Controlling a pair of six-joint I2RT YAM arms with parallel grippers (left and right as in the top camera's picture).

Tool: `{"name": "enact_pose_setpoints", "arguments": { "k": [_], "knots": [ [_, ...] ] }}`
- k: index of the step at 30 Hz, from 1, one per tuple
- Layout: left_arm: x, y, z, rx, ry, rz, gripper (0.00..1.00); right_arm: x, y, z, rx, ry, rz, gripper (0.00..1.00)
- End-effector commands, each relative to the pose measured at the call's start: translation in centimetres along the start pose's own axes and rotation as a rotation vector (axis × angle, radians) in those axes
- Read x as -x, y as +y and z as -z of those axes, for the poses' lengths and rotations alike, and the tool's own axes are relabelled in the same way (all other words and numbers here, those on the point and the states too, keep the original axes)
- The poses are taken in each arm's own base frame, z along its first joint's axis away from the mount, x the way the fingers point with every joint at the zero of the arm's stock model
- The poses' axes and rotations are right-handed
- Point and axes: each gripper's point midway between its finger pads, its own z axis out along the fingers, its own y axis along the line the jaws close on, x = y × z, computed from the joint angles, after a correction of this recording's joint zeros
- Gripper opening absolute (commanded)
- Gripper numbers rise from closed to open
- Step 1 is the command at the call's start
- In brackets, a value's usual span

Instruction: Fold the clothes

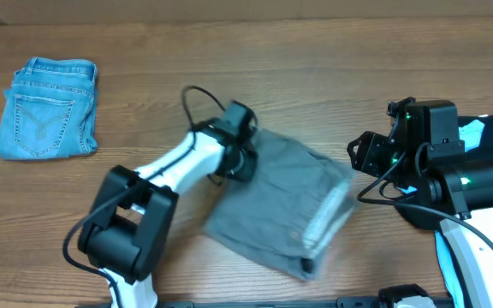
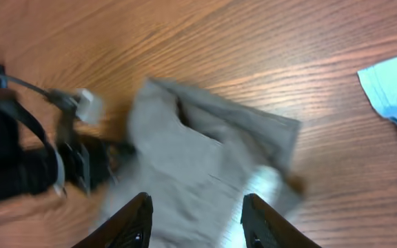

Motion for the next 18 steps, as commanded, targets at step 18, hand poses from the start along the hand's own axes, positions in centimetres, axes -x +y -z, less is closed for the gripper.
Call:
{"name": "enact_pose_setpoints", "arguments": {
  "k": [18],
  "knots": [
    [-0.1,-2.1,8.7,-0.307,0.212,-0.104,0.34,-6.7,-1.8,-13.3,0.073,0.412,-0.018,0.22]
  ]
}}
